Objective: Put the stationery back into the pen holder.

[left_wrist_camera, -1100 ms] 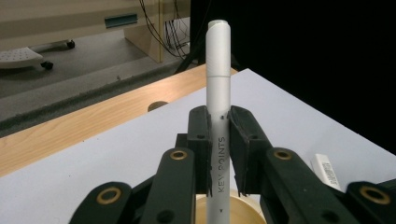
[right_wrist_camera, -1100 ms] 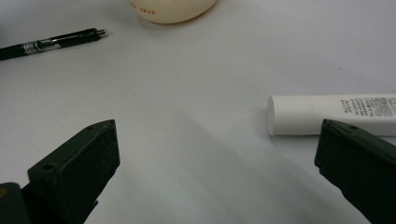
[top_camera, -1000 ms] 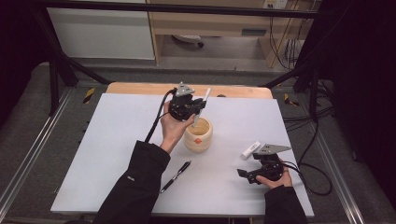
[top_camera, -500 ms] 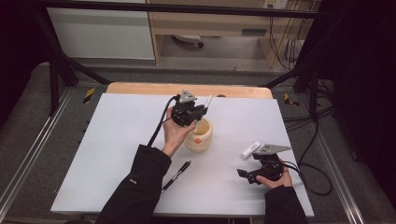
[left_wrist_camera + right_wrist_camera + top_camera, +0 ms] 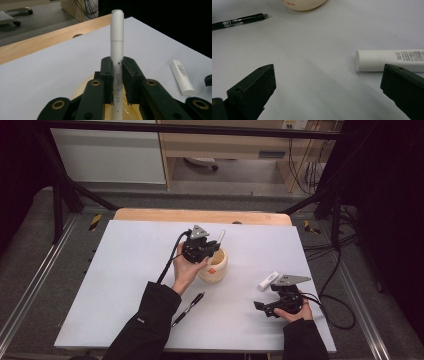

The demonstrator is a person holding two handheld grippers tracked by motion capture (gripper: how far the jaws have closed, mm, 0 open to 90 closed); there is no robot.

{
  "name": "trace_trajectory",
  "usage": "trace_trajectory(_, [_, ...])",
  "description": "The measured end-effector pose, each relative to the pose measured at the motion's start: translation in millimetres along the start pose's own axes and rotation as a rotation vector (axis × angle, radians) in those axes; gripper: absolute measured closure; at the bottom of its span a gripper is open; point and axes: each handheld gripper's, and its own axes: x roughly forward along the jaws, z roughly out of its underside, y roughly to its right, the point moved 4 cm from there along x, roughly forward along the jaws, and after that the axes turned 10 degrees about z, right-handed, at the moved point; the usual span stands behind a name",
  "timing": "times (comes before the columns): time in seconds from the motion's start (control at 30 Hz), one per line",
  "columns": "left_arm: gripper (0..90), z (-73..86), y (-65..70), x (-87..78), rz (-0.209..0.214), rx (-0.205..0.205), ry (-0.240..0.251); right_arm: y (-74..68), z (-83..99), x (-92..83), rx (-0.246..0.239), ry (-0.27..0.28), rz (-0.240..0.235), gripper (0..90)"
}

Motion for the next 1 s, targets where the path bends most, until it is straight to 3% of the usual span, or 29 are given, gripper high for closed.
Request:
trace_trajectory(0.6, [78.4,22.2,0.0,5.5,0.003,0.0,-0.031,0.1,0.2,0.7,-0.006,-0.003,0.0,0.6])
trace_trajectory(0.9, [77.8,22.4,0.4,1.7,-0.001,0.004,-0.054,-0.1,0.3,0.7,-0.005,-0.004,0.001,0.6])
trace_trajectory(1.0, [72.2,19.8,-0.5,-3.1,-0.01,0.0,-0.052,-0.1,0.3,0.8,-0.005,-0.005,0.001,0.6])
